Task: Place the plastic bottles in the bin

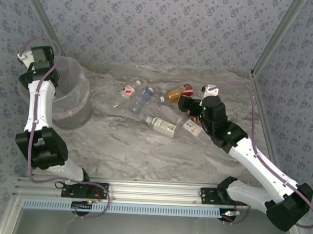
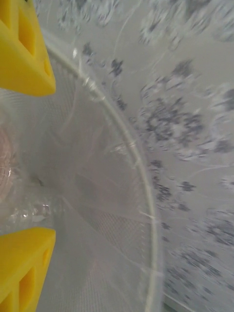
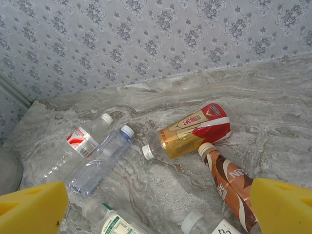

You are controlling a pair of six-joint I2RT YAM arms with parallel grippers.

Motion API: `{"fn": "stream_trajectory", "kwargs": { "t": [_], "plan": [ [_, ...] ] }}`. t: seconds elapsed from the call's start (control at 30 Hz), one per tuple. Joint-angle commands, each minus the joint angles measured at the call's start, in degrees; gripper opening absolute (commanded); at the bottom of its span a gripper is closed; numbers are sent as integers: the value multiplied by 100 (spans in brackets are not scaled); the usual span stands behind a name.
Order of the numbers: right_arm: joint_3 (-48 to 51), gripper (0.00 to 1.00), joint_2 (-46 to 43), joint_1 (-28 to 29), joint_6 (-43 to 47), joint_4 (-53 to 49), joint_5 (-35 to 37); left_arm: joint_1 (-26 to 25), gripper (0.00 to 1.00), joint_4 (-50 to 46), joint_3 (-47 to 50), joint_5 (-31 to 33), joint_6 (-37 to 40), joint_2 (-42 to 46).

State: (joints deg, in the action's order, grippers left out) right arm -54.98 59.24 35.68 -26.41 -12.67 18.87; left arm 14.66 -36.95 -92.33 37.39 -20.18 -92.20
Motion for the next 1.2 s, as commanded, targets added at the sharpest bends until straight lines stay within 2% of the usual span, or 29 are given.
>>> {"fn": "stream_trajectory", "kwargs": {
  "t": [0.0,0.1,0.2,0.43,0.6,0.73,0.97,1.1,1.17],
  "plan": [
    [83,98,-138,60,-107,-217,237,33,78,-607,-469,98,-351,-374],
    [115,98,-191,84,-127,-274,282,35,87,-1163,-1008,122,-463,-809],
    [156,98,-246,103,-129,-293,331,-3,90,-1473,-1438,90,-458,-1051],
    [225,98,-161,98,-112,-346,398,-304,95,-1410,-1840,-468,-186,-809],
    [198,99,153,61,-3,-625,374,-501,99,-1142,-1684,-1410,-213,-374],
    [235,100,428,-96,267,-791,-24,-609,99,-801,-1375,-2272,-312,34],
    [201,100,1011,-913,752,-1667,-1299,-627,100,177,-480,-4092,-665,881],
    [196,100,1216,-1348,910,-2149,-1607,-630,99,851,136,-5009,-985,1358],
    [268,100,1253,-1621,1001,-2152,-2005,-636,99,1171,438,-5456,-1190,1562]
  ]
}}
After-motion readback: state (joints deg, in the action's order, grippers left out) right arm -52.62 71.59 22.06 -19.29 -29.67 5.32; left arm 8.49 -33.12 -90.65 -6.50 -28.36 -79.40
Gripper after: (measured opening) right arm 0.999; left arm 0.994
